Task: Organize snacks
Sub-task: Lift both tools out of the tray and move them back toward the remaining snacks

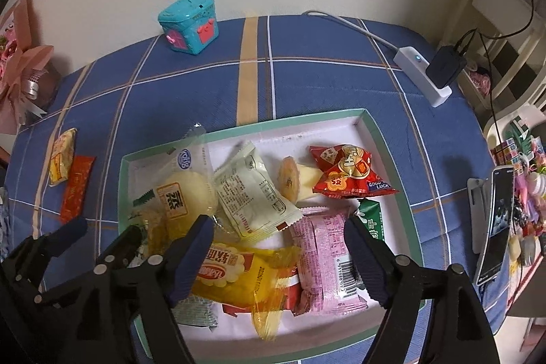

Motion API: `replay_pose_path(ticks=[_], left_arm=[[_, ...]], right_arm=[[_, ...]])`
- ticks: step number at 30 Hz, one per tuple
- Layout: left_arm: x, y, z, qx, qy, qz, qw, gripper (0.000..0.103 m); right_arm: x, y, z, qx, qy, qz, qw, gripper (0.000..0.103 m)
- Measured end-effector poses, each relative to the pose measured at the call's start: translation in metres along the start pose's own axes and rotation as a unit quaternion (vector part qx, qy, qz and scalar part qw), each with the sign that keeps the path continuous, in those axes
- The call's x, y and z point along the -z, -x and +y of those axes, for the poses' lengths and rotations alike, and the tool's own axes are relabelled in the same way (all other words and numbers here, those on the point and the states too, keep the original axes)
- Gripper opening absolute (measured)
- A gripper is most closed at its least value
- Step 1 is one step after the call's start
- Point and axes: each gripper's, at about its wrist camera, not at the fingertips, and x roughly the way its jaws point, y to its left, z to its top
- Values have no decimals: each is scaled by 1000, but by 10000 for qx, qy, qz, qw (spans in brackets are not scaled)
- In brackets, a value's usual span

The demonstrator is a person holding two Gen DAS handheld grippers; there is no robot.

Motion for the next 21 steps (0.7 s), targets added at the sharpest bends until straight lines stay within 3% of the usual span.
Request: replay_pose_path(ticks=[8, 12, 17, 19, 21], left_arm=[[-3, 5, 23, -201, 301, -71, 9993, 74], [-4, 12, 33, -311, 443, -157, 9984, 81], [-6, 14, 42, -464, 554, -211, 9972, 91], [-5, 14, 45, -510, 584, -210, 9968, 92], [-5, 13, 49, -558, 625, -197, 9963, 97]], right_arm=[[1, 14, 9, -10, 138, -136, 9998, 82], [0, 18, 12, -31, 199, -186, 9996, 82], [0, 19, 13, -9, 232, -214, 9995, 89], [0, 18, 13, 19, 236, -213, 9995, 103], [-1, 17, 13, 10, 240, -219, 9995, 103]])
